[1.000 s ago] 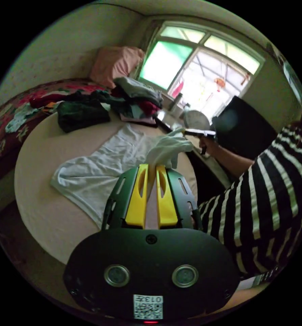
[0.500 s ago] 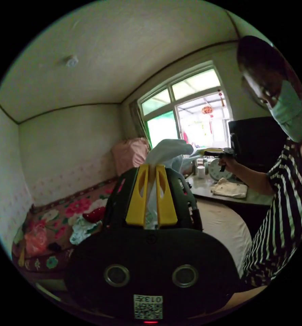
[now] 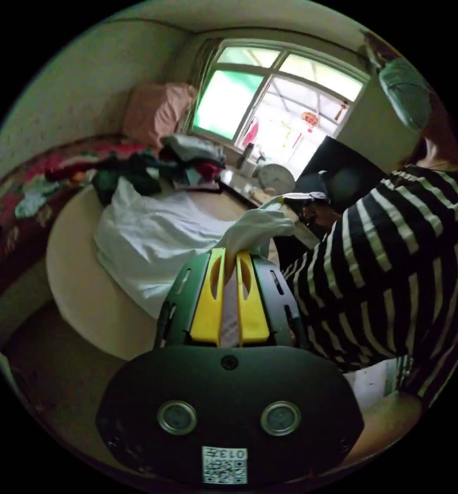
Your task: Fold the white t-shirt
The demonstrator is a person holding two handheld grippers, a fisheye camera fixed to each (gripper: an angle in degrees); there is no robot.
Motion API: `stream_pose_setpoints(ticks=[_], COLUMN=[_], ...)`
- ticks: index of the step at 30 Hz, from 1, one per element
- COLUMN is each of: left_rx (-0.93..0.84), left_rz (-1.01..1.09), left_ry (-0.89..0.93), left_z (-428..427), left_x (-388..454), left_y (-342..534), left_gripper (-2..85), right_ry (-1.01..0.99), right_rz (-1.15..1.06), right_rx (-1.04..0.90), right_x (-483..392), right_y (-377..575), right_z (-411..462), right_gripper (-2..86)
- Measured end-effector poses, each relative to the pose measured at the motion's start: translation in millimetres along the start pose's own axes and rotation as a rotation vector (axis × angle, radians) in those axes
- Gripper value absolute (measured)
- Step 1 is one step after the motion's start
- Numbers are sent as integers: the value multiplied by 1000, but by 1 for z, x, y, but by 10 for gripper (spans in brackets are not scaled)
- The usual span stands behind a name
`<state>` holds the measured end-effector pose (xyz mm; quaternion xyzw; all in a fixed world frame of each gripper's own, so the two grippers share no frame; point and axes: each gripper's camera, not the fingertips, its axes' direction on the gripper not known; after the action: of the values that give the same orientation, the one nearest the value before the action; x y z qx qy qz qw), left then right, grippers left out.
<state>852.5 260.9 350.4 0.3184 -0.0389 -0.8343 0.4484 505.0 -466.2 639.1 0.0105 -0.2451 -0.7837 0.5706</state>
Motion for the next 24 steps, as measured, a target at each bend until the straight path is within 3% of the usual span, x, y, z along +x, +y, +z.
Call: stream_pose_setpoints(ticks=[6, 15, 24], left_rx=[-289, -513, -373], left_rz=[-193, -239, -245], left_ry=[68, 236, 167], left_z=[90, 135, 104], left_x=[-49, -58, -97], left_y=[36, 62, 1], left_gripper=[21, 23, 27], right_ry=[-69, -166, -181], right_rz=[87, 95, 24], right_rx=[-379, -581, -571], right_x=[16, 33, 39], right_y=[25, 40, -14], right_z=[113, 155, 176], right_gripper=[11, 10, 12])
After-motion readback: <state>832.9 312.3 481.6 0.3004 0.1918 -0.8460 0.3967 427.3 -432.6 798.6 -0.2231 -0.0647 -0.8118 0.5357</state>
